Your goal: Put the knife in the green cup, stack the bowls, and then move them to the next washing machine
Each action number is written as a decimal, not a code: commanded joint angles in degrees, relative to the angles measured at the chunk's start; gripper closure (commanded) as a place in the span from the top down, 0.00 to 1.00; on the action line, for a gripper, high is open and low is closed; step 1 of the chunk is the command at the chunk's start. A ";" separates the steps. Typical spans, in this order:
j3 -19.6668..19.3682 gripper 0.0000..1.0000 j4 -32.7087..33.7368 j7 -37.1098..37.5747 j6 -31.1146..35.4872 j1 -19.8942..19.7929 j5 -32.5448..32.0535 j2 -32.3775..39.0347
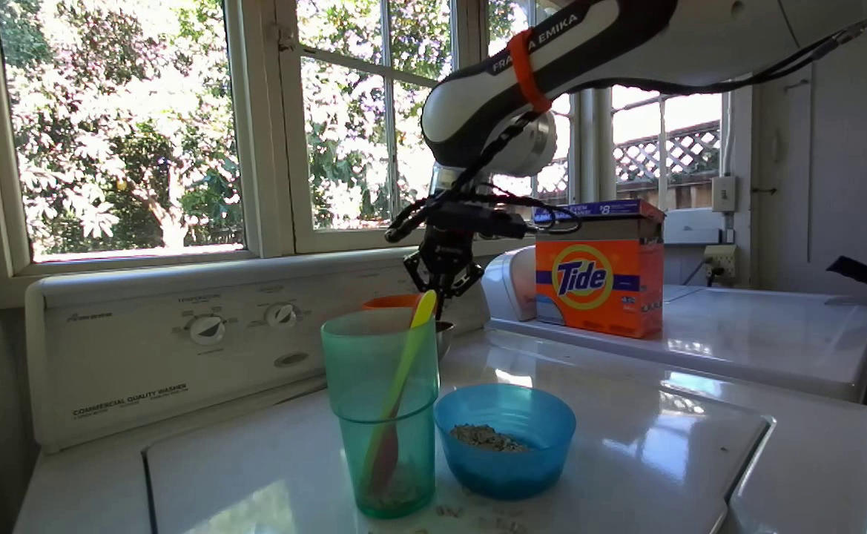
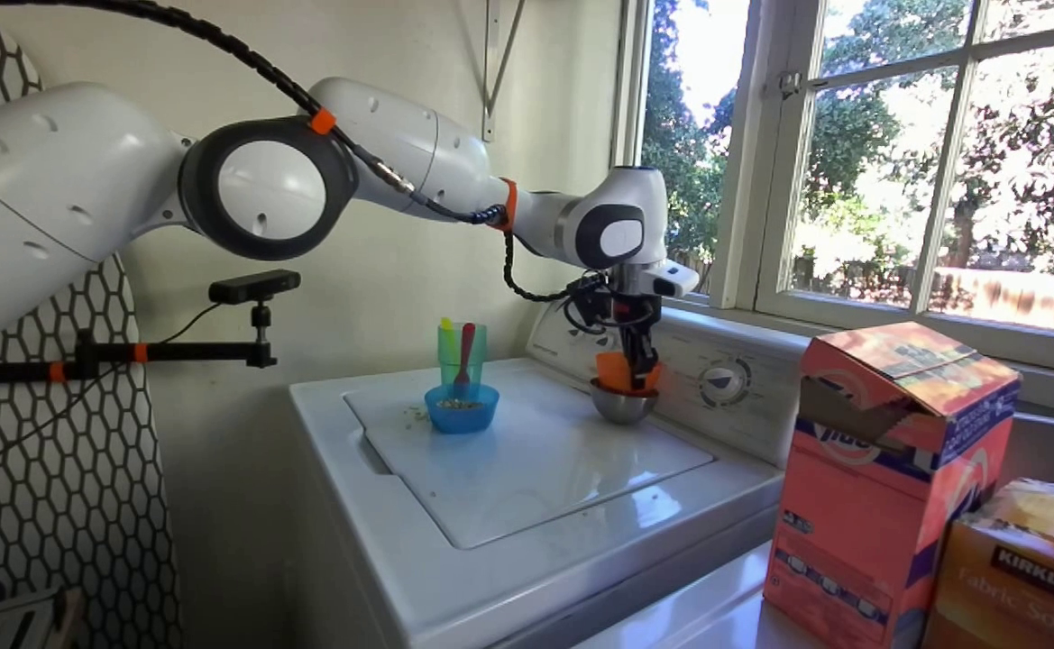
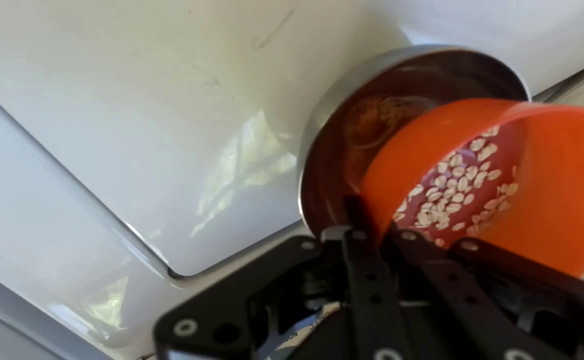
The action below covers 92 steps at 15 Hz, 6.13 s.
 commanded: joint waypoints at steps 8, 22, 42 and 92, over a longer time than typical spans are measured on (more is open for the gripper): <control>-4.00 0.01 1.47 1.35 -1.61 1.66 -3.98 0.09; -3.61 0.01 2.01 0.83 -3.05 2.89 -3.23 0.94; -3.93 1.00 0.05 9.68 -8.54 2.70 -2.04 0.66; -0.56 0.02 -39.51 -25.75 -16.53 -9.83 4.34 -32.22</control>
